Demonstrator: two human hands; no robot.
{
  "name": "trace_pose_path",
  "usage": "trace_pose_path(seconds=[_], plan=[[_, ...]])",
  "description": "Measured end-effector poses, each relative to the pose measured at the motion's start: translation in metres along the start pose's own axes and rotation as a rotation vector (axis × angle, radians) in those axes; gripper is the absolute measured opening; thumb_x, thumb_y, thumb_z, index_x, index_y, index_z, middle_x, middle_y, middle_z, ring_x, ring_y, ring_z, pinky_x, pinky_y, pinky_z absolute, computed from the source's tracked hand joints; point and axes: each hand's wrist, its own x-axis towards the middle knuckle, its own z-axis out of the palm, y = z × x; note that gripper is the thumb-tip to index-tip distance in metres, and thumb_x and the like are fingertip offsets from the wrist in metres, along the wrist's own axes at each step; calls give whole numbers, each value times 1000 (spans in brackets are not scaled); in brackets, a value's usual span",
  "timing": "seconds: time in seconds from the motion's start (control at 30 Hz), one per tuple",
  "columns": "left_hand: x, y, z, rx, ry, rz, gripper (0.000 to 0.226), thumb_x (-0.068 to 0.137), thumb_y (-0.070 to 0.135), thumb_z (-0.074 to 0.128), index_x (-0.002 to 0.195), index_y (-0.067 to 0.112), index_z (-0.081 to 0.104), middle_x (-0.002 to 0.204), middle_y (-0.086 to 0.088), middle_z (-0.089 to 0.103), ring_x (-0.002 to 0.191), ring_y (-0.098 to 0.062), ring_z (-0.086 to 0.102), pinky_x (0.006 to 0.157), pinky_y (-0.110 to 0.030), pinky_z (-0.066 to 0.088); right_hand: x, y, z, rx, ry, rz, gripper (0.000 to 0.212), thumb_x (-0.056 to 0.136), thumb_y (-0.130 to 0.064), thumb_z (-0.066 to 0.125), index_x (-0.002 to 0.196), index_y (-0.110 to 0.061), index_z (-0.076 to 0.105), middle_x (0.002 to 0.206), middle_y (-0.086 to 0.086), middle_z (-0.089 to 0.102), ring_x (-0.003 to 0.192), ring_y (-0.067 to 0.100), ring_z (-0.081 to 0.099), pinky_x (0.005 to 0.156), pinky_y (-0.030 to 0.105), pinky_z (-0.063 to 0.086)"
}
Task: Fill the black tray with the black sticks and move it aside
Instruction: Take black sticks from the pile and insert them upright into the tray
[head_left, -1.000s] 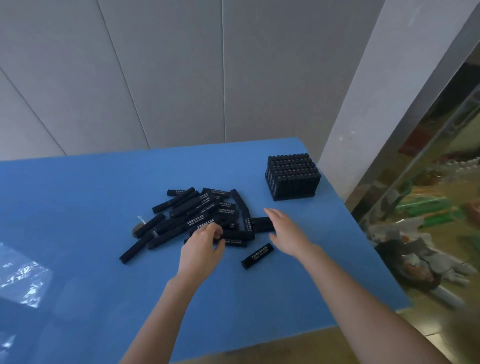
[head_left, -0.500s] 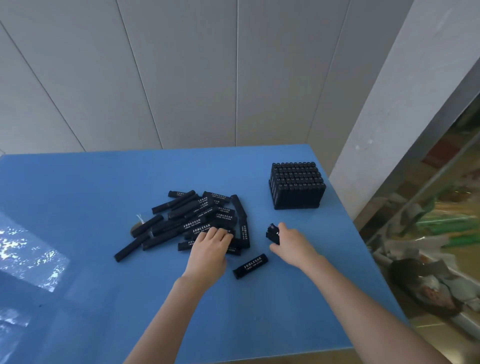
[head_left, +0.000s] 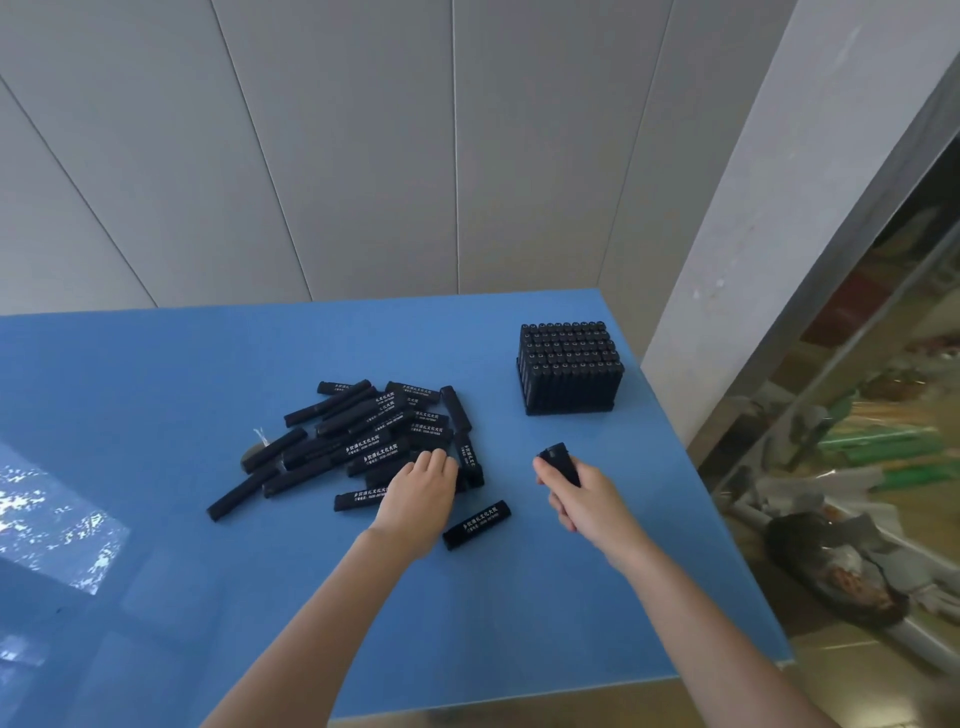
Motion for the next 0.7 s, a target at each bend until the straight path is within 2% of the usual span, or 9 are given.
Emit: trace_pose_path(seconds=[0.1, 0.2, 0.23, 0.33, 0.4, 0.47, 0.53, 0.63, 0.7], plan=[[3, 3, -8, -104, 34, -67, 28, 73, 21, 75, 88, 10, 54, 85, -1, 51, 73, -17, 52, 61, -23, 45, -5, -3, -3, 60, -4, 15, 28, 93, -37, 51, 83, -11, 55, 57, -2, 39, 42, 8, 32, 42, 13, 30], [8, 4, -11, -160, 81, -105, 35, 68, 19, 80, 87, 12, 51, 83, 1, 50, 71, -15, 50, 57, -19, 36, -9, -9, -3, 128, -13, 27, 25, 93, -36, 51, 81, -14, 54, 56, -4, 39, 44, 9, 31, 43, 12, 29], [7, 7, -18, -250, 89, -169, 31, 75, 24, 76, 87, 11, 50, 82, 2, 48, 70, -15, 49, 57, -20, 34, -9, -11, -3, 148, -18, 27, 23, 93, -34, 51, 81, -15, 53, 56, -4, 39, 44, 9, 32, 43, 13, 29], [2, 7, -27, -720, 135, -386, 15, 99, 23, 41, 95, 9, 40, 78, -1, 43, 66, -21, 41, 57, -29, 33, -9, -17, 3, 229, -61, 20, 13, 93, -27, 52, 84, -18, 47, 56, -5, 42, 43, 9, 31, 48, 15, 30], [-12, 7, -32, -1109, 141, -507, 4, 98, 17, 39, 101, 13, 39, 71, -3, 43, 58, -19, 35, 52, -29, 33, -11, -20, 12, 297, -100, 9, 11, 92, -24, 52, 90, -16, 45, 57, -6, 44, 43, 8, 30, 53, 18, 31], [-34, 1, -37, -1440, 120, -591, 13, 98, 12, 40, 107, 21, 43, 72, -2, 42, 59, -16, 34, 50, -23, 34, -14, -24, 26, 350, -154, -14, 14, 93, -26, 52, 92, -14, 43, 60, -6, 46, 43, 8, 31, 55, 20, 30], [-60, -6, -38, -1721, 118, -672, 8, 98, 11, 43, 98, 19, 46, 70, 0, 41, 56, -13, 33, 46, -19, 29, -20, -29, 46, 376, -222, -38, 16, 94, -27, 50, 90, -14, 41, 66, -4, 49, 43, 8, 30, 54, 20, 31], [-99, -24, -41, -1916, 187, -828, 22, 97, 21, 49, 79, 15, 37, 63, 3, 36, 49, -10, 27, 41, -18, 22, -30, -35, 81, 388, -335, -55, 14, 96, -25, 47, 88, -15, 40, 70, -1, 51, 41, 8, 30, 48, 19, 31], [-126, -38, -41, -1963, 243, -932, 27, 95, 27, 51, 76, 16, 35, 58, 4, 31, 45, -10, 24, 39, -18, 20, -39, -41, 107, 362, -414, -61, 16, 97, -26, 45, 86, -16, 39, 71, 1, 51, 41, 9, 30, 47, 19, 31]])
